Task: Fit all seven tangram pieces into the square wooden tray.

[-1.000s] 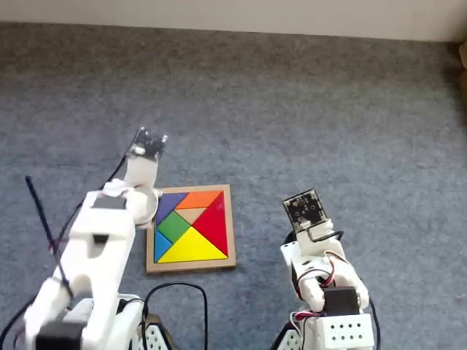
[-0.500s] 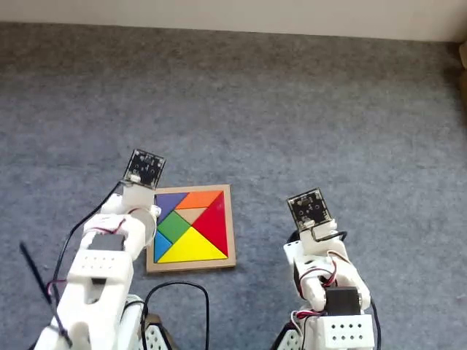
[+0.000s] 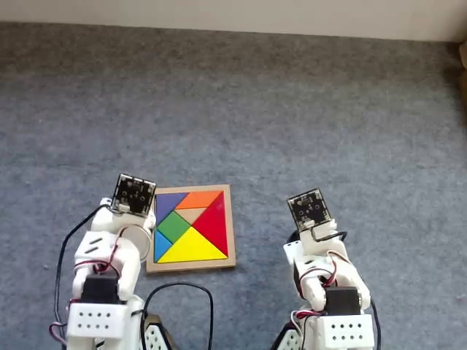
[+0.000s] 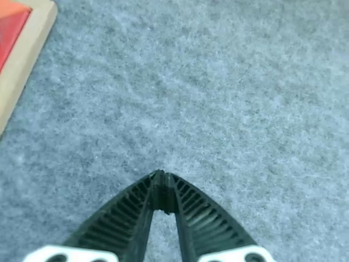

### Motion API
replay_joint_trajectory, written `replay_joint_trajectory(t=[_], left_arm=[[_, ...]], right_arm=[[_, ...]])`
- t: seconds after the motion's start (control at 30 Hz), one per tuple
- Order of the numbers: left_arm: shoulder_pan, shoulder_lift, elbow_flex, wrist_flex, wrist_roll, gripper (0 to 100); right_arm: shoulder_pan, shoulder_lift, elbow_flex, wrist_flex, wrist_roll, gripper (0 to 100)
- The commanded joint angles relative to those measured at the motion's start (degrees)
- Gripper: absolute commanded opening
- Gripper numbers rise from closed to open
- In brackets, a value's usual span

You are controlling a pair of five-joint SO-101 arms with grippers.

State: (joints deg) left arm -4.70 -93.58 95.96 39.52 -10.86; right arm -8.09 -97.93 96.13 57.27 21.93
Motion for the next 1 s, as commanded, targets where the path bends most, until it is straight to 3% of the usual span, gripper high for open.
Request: replay_joint_trajectory(t=[0.0, 0.33, 0.5, 0.7, 0.97], left_arm=[[-0.2, -10.6, 1.2, 13.2, 0.5, 1], [2.6, -10.5, 1.2, 26.0, 0.4, 1], [2.3, -10.5, 1.2, 37.3, 0.4, 1], [-1.8, -10.5, 1.2, 37.5, 0.3, 1], [-2.2, -10.5, 1.2, 37.5, 0.4, 1]], right_arm=[[0.8, -0.6, 6.3, 0.0, 0.7, 0.9], [0.8, -0.6, 6.3, 0.1, 0.7, 0.9], [0.8, -0.6, 6.3, 0.1, 0.7, 0.9], [0.7, -0.2, 6.3, 0.6, 0.4, 0.9], [0.4, -0.6, 6.3, 7.9, 0.4, 0.9]])
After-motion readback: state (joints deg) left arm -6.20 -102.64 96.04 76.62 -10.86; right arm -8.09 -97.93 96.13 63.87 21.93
